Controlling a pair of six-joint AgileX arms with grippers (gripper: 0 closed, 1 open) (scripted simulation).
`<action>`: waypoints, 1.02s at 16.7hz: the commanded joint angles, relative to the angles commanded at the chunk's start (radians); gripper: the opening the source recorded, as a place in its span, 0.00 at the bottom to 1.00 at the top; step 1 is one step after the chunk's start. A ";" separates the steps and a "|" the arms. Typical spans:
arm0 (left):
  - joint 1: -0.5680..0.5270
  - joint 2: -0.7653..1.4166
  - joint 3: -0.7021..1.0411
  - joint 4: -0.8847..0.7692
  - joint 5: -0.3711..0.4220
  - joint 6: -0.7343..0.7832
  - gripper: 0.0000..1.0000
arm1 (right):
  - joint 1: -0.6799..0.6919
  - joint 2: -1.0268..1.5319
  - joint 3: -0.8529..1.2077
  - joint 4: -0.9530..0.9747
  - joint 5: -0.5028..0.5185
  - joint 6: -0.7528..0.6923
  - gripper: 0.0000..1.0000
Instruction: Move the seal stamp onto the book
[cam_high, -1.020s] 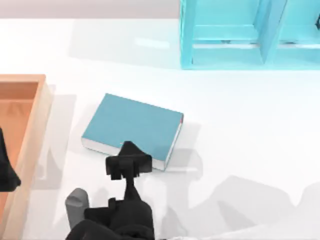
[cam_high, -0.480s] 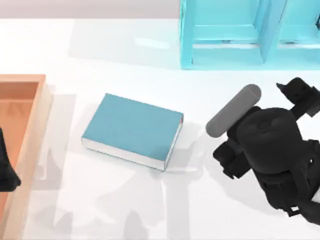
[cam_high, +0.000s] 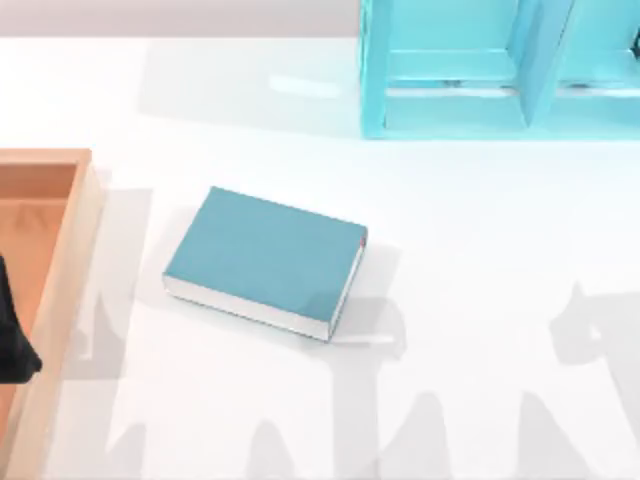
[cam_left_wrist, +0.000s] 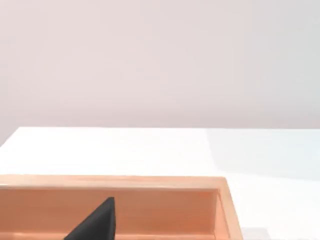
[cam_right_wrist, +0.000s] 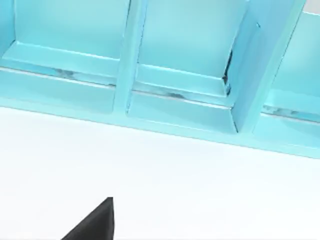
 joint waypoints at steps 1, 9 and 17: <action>0.000 0.000 0.000 0.000 0.000 0.000 1.00 | -0.059 -0.090 -0.040 -0.009 -0.059 0.026 1.00; 0.000 0.000 0.000 0.000 0.000 0.000 1.00 | -0.308 -0.432 -0.176 -0.031 -0.329 0.114 1.00; 0.012 0.063 0.062 -0.054 -0.001 0.015 1.00 | -0.308 -0.432 -0.176 -0.031 -0.329 0.114 1.00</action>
